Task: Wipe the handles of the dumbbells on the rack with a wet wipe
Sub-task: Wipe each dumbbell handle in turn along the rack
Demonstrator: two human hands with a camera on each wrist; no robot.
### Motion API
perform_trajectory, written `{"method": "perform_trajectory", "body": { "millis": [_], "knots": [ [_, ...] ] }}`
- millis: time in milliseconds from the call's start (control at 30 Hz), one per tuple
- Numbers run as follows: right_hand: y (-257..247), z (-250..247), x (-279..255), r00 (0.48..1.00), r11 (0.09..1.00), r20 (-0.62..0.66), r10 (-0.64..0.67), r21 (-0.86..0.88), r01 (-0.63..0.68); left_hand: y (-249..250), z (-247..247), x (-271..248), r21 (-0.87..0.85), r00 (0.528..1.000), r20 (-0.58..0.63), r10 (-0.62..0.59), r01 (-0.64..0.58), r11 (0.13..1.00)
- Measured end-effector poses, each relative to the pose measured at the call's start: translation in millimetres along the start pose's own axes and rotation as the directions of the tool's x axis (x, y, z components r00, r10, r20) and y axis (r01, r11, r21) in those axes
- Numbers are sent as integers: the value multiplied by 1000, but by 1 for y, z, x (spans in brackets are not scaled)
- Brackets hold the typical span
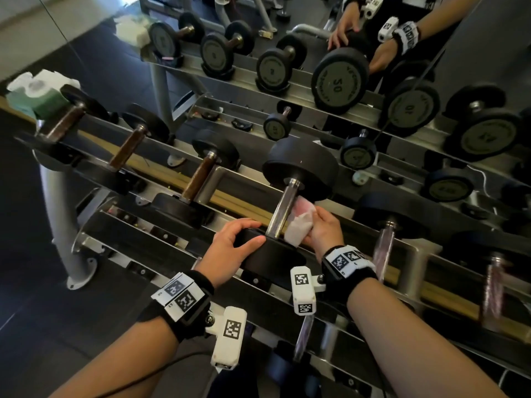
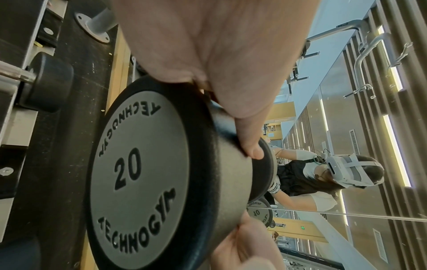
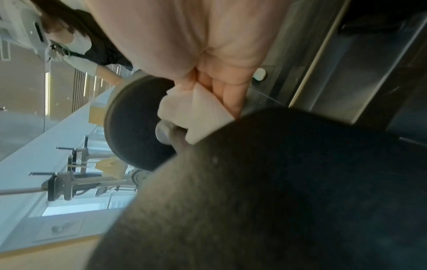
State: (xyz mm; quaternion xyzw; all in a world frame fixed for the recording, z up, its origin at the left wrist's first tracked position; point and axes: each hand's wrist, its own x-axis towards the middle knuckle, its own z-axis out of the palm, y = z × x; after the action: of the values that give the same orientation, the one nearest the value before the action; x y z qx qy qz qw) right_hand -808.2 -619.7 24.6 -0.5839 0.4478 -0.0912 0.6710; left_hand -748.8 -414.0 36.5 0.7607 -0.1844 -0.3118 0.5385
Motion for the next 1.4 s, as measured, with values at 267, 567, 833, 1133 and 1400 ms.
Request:
{"method": "perform_trajectory", "body": {
  "millis": [267,567,833,1133,1400],
  "knots": [
    [-7,23,16,975,998,214,57,-41,-49,-4,-2,3,61,1000,-3,11,-11,998],
    [7,4,12,921,959,373,110,-283,1,-5,-2,3,32,1000,1,-1,1,999],
    [3,7,9,891,985,428,156,-134,-108,-5,-1,1,20,1000,11,-3,3,1000],
    [-10,-24,-1,813,963,517,269,-124,-240,17,0,-7,-38,997,-14,-75,75,996],
    [-57,-92,-6,745,972,636,204,-222,-76,48,22,-20,42,977,-178,-113,123,992]
  ]
}}
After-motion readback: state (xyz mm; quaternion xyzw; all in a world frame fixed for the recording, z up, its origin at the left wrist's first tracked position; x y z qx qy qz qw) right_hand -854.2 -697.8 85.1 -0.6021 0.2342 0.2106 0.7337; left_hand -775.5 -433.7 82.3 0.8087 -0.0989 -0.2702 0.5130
